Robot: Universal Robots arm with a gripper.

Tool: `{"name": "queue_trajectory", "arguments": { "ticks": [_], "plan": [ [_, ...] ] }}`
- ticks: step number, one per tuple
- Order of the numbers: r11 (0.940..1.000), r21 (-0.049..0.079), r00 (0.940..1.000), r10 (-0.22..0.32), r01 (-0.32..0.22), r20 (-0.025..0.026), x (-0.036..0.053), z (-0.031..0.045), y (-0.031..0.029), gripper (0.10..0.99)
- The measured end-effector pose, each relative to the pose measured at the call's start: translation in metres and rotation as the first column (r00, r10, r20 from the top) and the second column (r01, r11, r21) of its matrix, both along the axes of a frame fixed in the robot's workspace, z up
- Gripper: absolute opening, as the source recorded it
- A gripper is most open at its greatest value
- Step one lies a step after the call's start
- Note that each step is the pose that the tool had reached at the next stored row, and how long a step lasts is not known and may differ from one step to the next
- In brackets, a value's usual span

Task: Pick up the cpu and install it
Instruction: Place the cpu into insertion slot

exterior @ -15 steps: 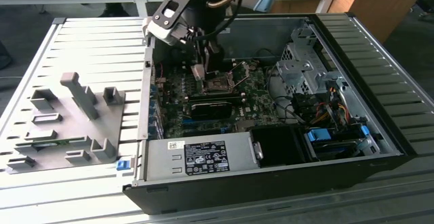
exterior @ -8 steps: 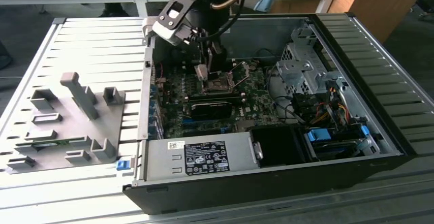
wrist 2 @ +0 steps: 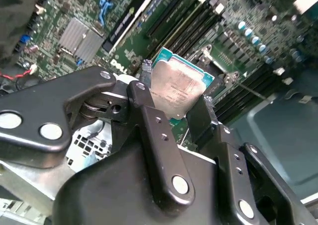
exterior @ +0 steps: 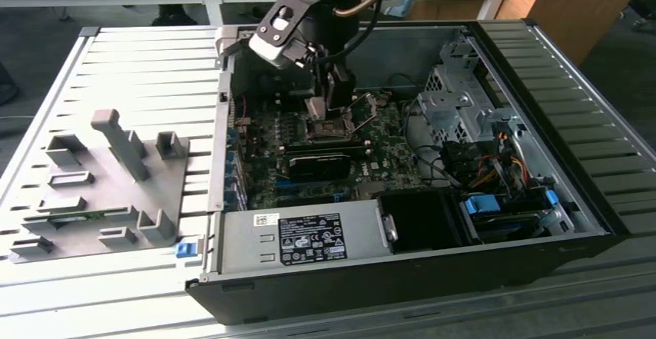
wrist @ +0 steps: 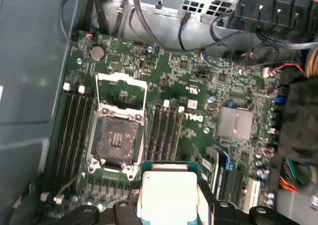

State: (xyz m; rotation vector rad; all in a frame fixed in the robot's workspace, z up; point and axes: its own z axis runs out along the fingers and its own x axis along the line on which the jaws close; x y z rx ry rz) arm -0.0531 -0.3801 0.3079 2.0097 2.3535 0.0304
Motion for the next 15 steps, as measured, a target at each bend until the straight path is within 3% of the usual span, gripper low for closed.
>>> {"name": "queue_trajectory", "arguments": {
  "ticks": [6, 15],
  "plan": [
    [1.0000, 0.000, 1.0000, -0.004, 0.004, 0.0000, 0.0119, -0.0063, 0.0061, 0.529],
    [0.9961, 0.000, 0.9961, -0.089, 0.089, 0.0000, 0.0158, -0.0160, 0.0067, 0.529]
  ]
}}
